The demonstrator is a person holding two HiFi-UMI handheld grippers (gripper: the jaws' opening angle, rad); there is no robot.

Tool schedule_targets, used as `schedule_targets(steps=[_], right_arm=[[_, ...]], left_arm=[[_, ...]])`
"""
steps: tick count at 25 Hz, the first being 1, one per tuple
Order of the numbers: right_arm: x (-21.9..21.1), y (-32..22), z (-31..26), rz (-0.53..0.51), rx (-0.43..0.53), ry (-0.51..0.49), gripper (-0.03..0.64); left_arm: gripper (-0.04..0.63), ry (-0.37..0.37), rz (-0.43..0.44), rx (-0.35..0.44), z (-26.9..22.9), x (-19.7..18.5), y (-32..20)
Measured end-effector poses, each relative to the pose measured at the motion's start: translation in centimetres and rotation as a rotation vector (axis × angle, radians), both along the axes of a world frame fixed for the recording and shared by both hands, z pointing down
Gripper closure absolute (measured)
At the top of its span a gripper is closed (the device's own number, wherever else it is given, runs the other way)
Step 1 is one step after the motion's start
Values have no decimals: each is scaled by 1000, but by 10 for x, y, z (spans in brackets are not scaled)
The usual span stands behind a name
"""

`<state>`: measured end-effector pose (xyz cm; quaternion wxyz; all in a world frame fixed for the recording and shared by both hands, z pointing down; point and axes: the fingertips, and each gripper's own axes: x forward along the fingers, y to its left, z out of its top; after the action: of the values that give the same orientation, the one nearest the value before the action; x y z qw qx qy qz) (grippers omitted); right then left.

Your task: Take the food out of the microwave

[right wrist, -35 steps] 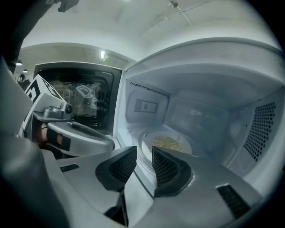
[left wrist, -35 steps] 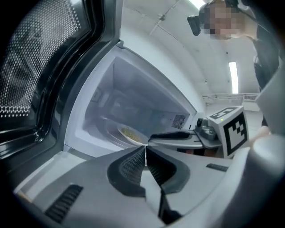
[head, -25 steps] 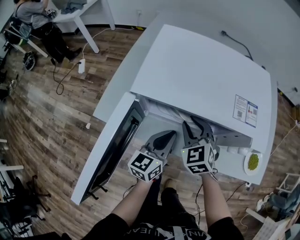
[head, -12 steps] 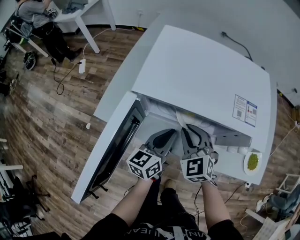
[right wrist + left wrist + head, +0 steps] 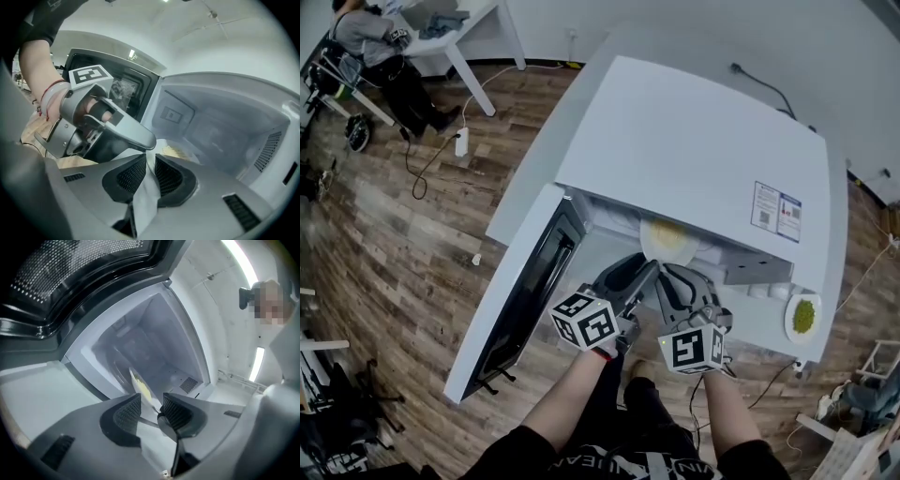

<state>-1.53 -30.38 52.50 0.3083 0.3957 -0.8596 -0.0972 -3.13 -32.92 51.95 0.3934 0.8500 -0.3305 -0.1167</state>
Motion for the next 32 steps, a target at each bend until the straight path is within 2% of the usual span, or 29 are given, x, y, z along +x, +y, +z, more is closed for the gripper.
schedule_targets(steps=[6,8,11,13,16,19,24,27,32], right_arm=[[1,15,0,-50,3,3,543],[1,18,-1,-56,3,-2,543],[1,21,-2,-40,-23,-49,543],[3,23,-3,-10,-56,-110,541],[11,23,-7,60,-93,-219,540],[29,21,-8,176,-154,-342,540],[57,17,-1,404,-345,-688,517],[57,16,1,460,-446,-872,489],[53,13,7,534,-571,-1080,460]], left_arm=[[459,48,-13,-54,6,3,0],[487,69,-22,-75,8,2,2],[499,104,-31,-103,9,1,4],[500,100,-36,-112,10,0,6],[505,95,-43,-122,14,-2,6],[509,93,-49,-122,14,-6,5],[509,95,-52,-131,15,-8,8],[511,98,-48,-138,15,-7,11],[514,96,-45,-147,17,-8,16]])
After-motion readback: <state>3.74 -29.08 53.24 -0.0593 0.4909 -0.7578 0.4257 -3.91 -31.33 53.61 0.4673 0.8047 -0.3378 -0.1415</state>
